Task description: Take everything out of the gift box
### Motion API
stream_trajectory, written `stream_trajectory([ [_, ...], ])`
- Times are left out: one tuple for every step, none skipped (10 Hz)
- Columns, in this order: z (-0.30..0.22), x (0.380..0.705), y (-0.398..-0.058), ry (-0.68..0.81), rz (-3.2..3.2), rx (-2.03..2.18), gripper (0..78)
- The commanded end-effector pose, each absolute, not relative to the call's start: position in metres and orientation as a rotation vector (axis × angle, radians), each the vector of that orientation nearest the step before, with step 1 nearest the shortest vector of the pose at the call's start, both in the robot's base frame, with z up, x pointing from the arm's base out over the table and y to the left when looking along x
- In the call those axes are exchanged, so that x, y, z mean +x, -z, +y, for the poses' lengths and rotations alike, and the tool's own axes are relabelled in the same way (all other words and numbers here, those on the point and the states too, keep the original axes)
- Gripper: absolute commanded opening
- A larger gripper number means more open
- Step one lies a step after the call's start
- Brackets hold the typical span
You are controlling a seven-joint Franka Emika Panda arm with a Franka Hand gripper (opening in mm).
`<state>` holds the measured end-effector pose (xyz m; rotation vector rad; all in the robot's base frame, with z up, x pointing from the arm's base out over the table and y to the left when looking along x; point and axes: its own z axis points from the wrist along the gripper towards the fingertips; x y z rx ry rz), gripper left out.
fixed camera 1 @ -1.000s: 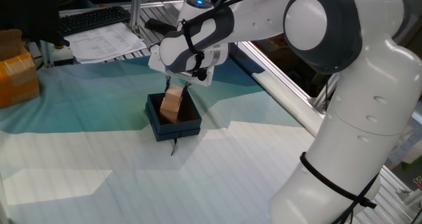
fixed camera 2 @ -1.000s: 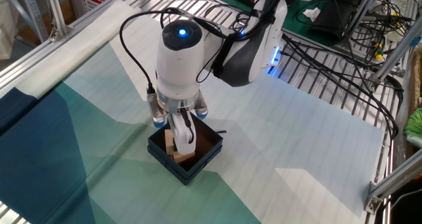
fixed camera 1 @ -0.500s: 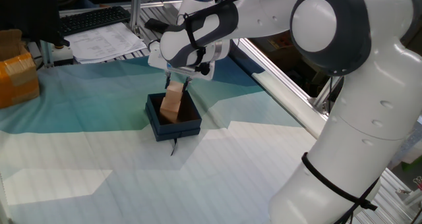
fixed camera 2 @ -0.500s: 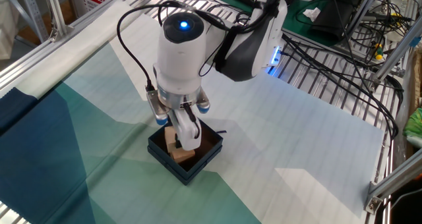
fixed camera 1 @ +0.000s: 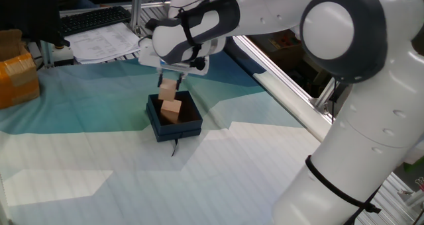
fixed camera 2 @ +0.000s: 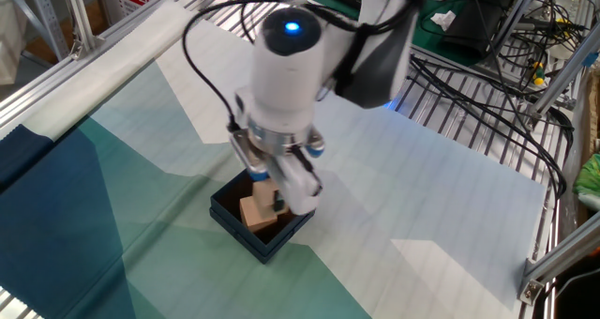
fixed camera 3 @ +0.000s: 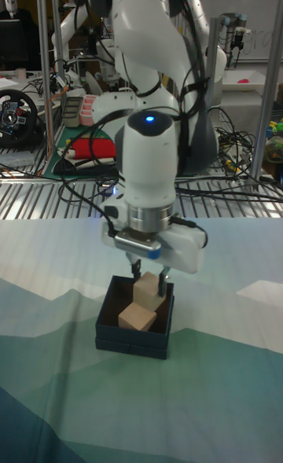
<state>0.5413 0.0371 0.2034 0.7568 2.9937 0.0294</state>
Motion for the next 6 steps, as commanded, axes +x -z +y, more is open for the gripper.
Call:
stream_trajectory([
  [0.064, 0.534, -0.219, -0.038, 3.007, 0.715, 1.3],
  [0.073, 0.531, -0.222, -0.039, 3.012, 0.707, 1.3],
  [0.079, 0.529, -0.223, -0.042, 3.012, 0.709, 1.3],
  [0.092, 0.525, -0.221, -0.048, 3.009, 0.720, 1.3],
  [0.101, 0.522, -0.219, -0.048, 3.004, 0.729, 1.3],
  [0.108, 0.521, -0.216, -0.050, 3.001, 0.731, 1.3],
])
